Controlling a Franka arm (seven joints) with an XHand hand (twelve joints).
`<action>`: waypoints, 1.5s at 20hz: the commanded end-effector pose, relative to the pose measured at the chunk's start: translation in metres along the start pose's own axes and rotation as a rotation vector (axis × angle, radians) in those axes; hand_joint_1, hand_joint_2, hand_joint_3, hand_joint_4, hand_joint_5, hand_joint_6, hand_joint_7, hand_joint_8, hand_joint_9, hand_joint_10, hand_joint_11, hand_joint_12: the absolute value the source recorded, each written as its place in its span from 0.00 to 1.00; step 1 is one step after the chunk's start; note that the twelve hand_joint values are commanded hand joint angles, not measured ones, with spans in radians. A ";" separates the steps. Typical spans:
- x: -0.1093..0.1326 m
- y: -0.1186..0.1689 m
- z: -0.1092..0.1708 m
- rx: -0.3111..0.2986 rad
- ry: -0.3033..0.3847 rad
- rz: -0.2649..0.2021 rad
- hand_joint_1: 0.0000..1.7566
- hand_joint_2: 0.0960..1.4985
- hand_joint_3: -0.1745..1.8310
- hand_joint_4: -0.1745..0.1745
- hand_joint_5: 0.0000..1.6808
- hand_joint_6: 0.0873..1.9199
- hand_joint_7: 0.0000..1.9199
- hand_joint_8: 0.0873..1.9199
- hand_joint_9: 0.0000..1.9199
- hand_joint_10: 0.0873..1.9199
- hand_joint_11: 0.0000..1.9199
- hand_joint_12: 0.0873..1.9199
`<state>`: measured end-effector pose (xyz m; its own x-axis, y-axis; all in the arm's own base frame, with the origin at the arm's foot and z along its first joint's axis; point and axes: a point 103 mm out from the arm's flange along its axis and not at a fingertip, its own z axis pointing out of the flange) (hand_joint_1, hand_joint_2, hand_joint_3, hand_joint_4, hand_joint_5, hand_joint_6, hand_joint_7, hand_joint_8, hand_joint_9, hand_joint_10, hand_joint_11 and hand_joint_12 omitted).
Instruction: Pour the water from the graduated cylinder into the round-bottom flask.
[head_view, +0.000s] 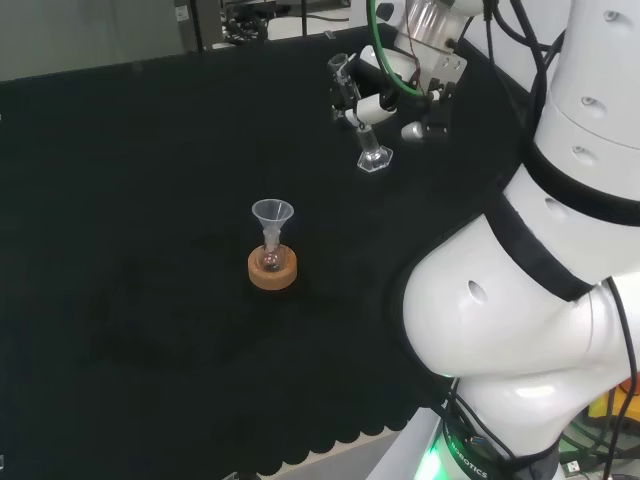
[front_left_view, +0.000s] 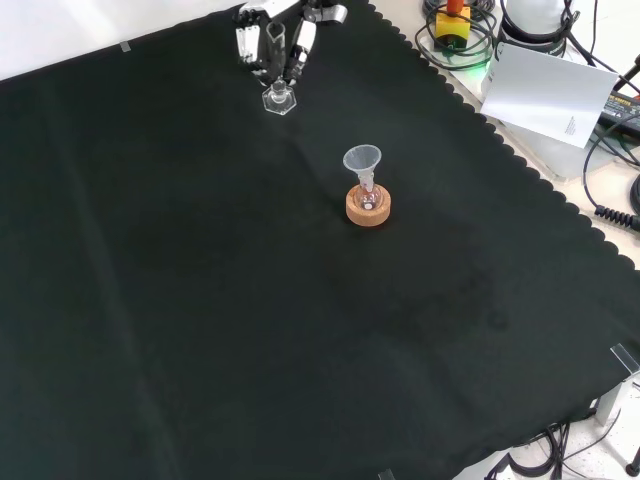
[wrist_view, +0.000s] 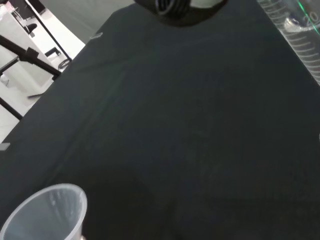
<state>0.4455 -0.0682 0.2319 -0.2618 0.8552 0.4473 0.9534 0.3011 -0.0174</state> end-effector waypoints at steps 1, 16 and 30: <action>0.022 -0.044 0.014 0.077 -0.035 0.013 0.72 0.72 0.09 0.00 0.57 0.52 0.52 0.50 0.74 0.00 0.63 0.36; 0.044 -0.063 0.052 0.392 -0.236 0.019 0.72 0.73 0.09 0.00 0.57 0.51 0.52 0.50 0.74 0.00 0.63 0.37; 0.054 -0.061 0.072 0.639 -0.364 0.066 0.72 0.73 0.09 0.00 0.58 0.51 0.52 0.50 0.75 0.00 0.64 0.37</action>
<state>0.3608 -0.0171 0.1975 -0.3382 0.9272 0.1607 0.7896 0.3725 -0.4876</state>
